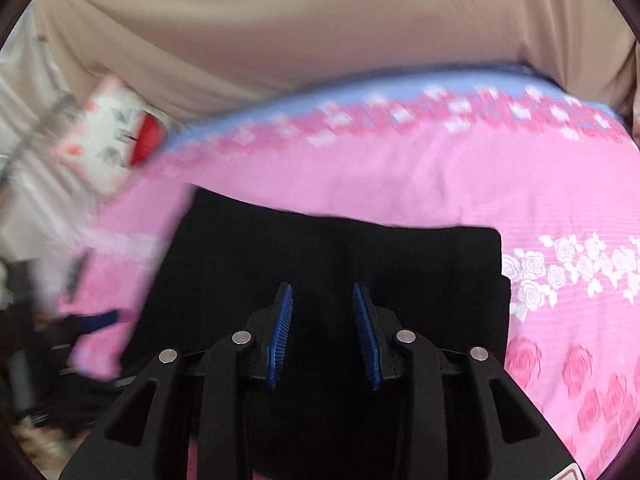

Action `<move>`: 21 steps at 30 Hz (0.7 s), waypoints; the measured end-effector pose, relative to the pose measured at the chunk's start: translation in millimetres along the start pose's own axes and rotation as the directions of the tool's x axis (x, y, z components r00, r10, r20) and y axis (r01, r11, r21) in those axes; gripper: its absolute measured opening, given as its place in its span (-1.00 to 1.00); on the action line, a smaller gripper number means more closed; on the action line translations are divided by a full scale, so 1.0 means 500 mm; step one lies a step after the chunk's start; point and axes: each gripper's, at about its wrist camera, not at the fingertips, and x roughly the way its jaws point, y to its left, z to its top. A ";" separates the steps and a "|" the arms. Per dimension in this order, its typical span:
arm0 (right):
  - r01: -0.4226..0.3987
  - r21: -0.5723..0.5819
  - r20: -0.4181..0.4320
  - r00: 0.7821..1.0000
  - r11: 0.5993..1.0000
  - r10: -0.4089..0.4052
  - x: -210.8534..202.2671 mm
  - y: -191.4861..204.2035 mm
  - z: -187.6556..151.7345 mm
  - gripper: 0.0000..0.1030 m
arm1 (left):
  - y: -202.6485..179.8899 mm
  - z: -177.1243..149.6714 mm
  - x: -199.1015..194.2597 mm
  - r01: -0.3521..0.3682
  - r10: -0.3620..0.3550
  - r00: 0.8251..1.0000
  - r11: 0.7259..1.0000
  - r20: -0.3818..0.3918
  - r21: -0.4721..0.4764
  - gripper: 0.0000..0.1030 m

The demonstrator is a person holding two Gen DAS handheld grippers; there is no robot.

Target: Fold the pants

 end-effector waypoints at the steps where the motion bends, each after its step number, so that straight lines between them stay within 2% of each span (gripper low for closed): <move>1: -0.004 0.030 -0.013 1.000 1.000 0.004 0.014 -0.018 0.003 -0.90 | 0.001 0.000 0.001 0.005 -0.005 1.000 1.000 0.000 0.001 0.91; 2: -0.022 0.099 -0.008 1.000 0.995 0.023 0.011 -0.033 0.010 -0.90 | 0.003 0.000 0.002 0.008 -0.008 1.000 1.000 -0.003 -0.002 0.91; 3: -0.035 0.129 -0.003 0.999 0.991 0.036 -0.006 -0.035 0.019 -0.77 | 0.004 0.000 0.002 0.011 -0.011 1.000 1.000 -0.003 -0.005 0.91; 4: -0.037 0.117 0.017 0.999 0.992 0.035 -0.016 -0.025 0.023 -0.65 | 0.005 0.000 0.003 0.012 -0.012 1.000 1.000 -0.001 -0.005 0.91; 5: -0.029 0.079 0.051 0.998 0.996 0.025 -0.033 0.000 0.031 -0.65 | 0.006 0.000 0.004 0.015 -0.015 1.000 1.000 0.000 -0.005 0.91; 7: -0.049 0.008 0.051 0.998 0.999 0.049 -0.037 0.044 0.037 -0.64 | 0.007 0.002 0.008 0.021 -0.021 1.000 1.000 -0.001 -0.012 0.91; 10: -0.039 -0.074 -0.008 0.999 0.997 0.039 0.024 0.083 0.043 -0.55 | 0.010 0.005 0.013 0.035 -0.035 0.999 0.999 -0.004 -0.019 0.91; 12: -0.014 -0.062 -0.085 0.996 0.998 0.009 0.099 0.079 0.052 -0.64 | 0.013 0.005 0.013 0.043 -0.044 0.999 0.999 -0.005 -0.021 0.91; 14: 0.008 -0.018 -0.086 0.996 1.000 -0.009 0.115 0.081 0.063 -0.53 | 0.017 0.004 0.013 0.051 -0.052 0.999 0.998 -0.011 -0.026 0.91; 17: -0.087 -0.061 -0.043 0.995 0.994 0.084 0.085 0.139 0.078 -0.50 | 0.020 0.001 0.012 0.059 -0.060 0.998 0.998 -0.009 -0.025 0.91; 21: -0.182 -0.185 -0.133 0.978 0.966 0.159 0.125 0.241 0.092 -0.49 | 0.021 0.001 0.015 0.068 -0.068 0.998 0.997 -0.006 -0.023 0.91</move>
